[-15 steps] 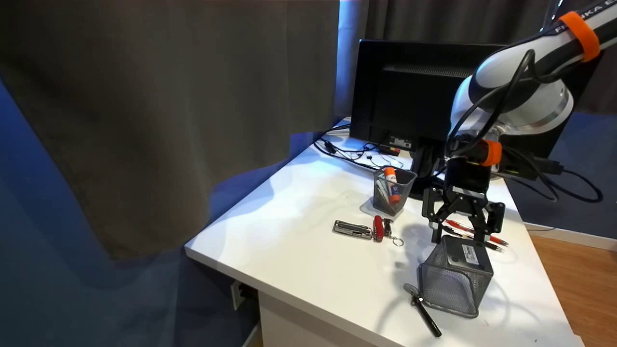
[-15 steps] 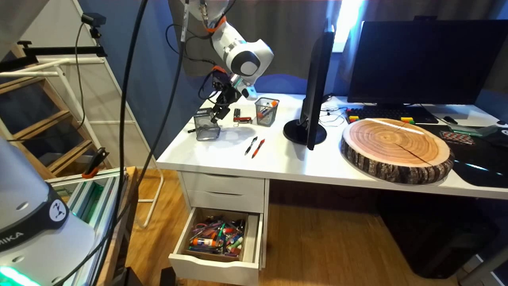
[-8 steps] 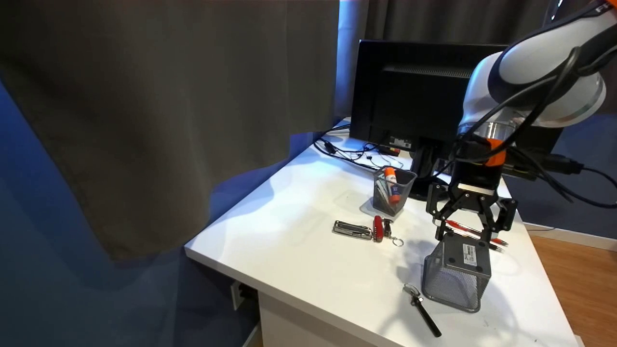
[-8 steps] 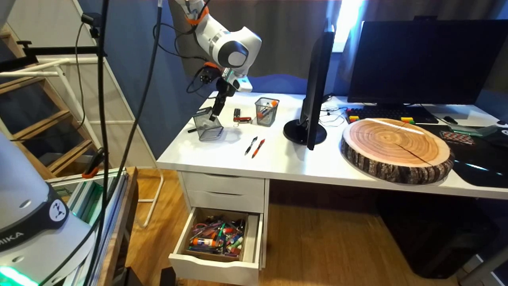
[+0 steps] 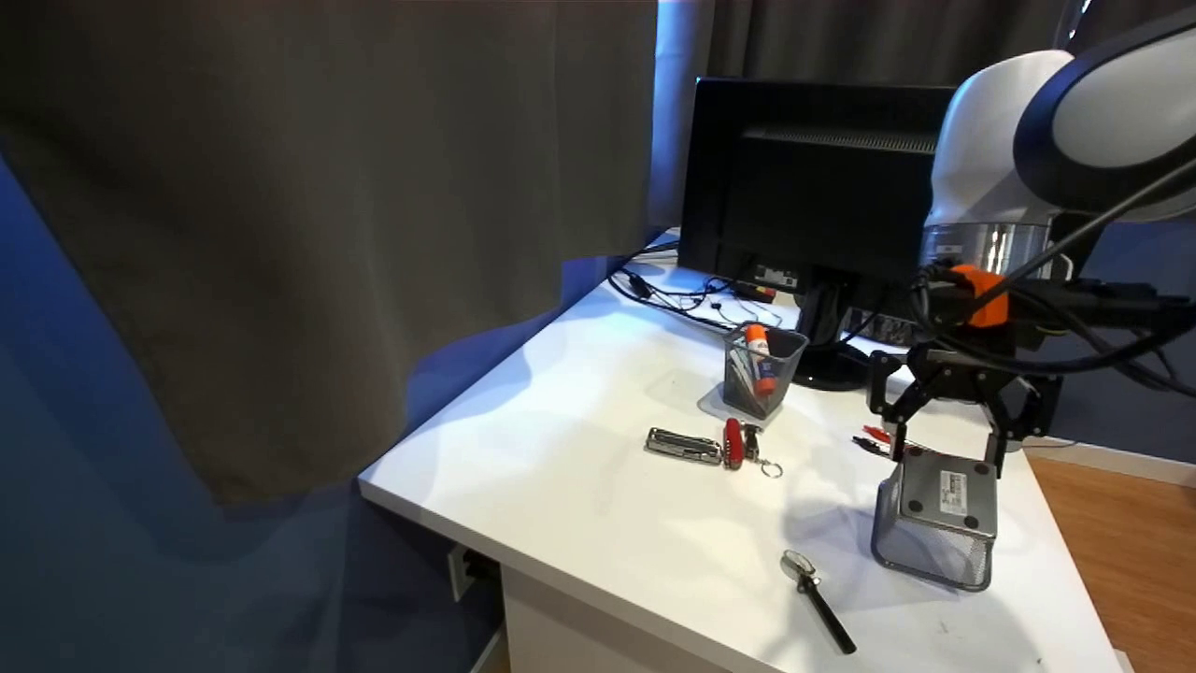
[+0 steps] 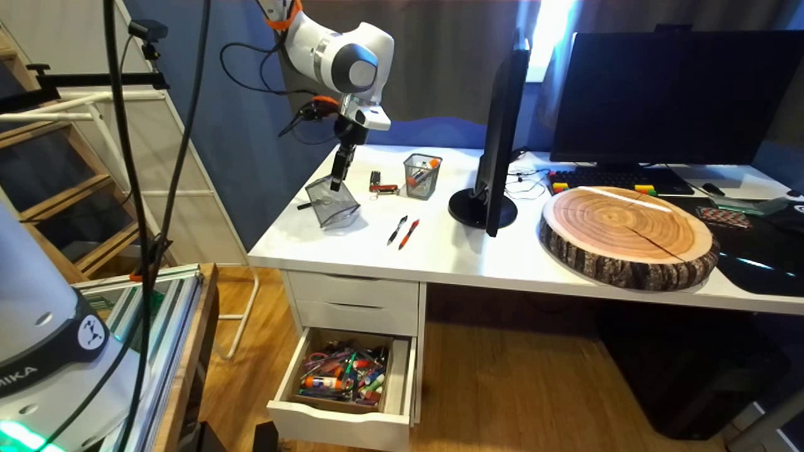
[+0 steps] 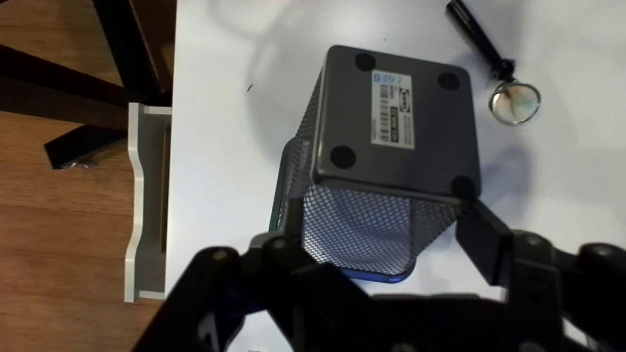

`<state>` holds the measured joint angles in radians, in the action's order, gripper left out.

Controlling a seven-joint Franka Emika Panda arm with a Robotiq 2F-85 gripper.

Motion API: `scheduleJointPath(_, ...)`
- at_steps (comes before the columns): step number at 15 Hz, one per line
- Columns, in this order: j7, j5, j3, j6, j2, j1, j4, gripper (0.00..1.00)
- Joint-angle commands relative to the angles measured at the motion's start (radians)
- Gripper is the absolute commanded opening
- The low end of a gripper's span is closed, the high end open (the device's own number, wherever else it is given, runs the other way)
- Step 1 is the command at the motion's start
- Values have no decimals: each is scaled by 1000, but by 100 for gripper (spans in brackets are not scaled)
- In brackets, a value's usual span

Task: Pick up the red and black pen together and put them on the table, turn the gray pen holder the right way up

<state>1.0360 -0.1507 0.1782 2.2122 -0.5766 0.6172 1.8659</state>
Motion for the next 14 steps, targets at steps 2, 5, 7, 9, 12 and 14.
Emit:
scheduleJointPath(2, 171, 117, -33, 36, 55, 56, 59, 53)
scheduleJointPath(5, 260, 190, -49, 62, 60, 84, 67, 53)
scheduleJointPath(7, 314, 235, -57, 82, 64, 100, 71, 53)
scheduleJointPath(9, 358, 270, -64, 95, 69, 110, 78, 53)
scheduleJointPath(12, 429, 326, -77, 88, 81, 128, 86, 53)
scheduleJointPath(14, 469, 370, -85, 74, 80, 139, 80, 53)
